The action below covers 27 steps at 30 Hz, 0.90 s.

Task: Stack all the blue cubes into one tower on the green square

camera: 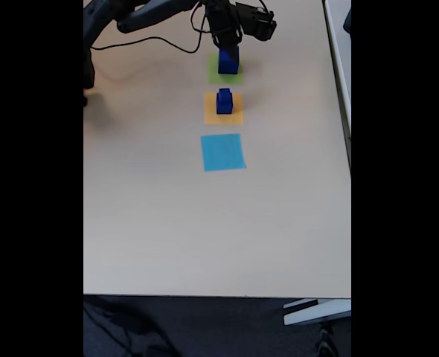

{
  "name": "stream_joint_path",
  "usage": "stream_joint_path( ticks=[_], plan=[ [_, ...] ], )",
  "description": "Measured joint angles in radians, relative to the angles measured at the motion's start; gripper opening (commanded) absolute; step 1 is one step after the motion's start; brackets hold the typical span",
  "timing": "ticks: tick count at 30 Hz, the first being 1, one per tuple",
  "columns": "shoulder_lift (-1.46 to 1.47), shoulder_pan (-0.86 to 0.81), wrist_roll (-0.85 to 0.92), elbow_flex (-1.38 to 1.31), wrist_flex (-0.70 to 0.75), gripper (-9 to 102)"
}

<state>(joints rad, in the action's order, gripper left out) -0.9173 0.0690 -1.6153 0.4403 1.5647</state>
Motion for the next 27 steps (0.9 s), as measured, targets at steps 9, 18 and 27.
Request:
stream_joint_path(
  ticks=[9,18,27],
  plan=[
    [0.074,0.066,-0.092,-0.014,0.000,1],
    [0.124,0.121,-0.118,-0.014,0.035,1],
    [0.147,0.114,-0.095,-0.014,0.009,1]
  ],
)
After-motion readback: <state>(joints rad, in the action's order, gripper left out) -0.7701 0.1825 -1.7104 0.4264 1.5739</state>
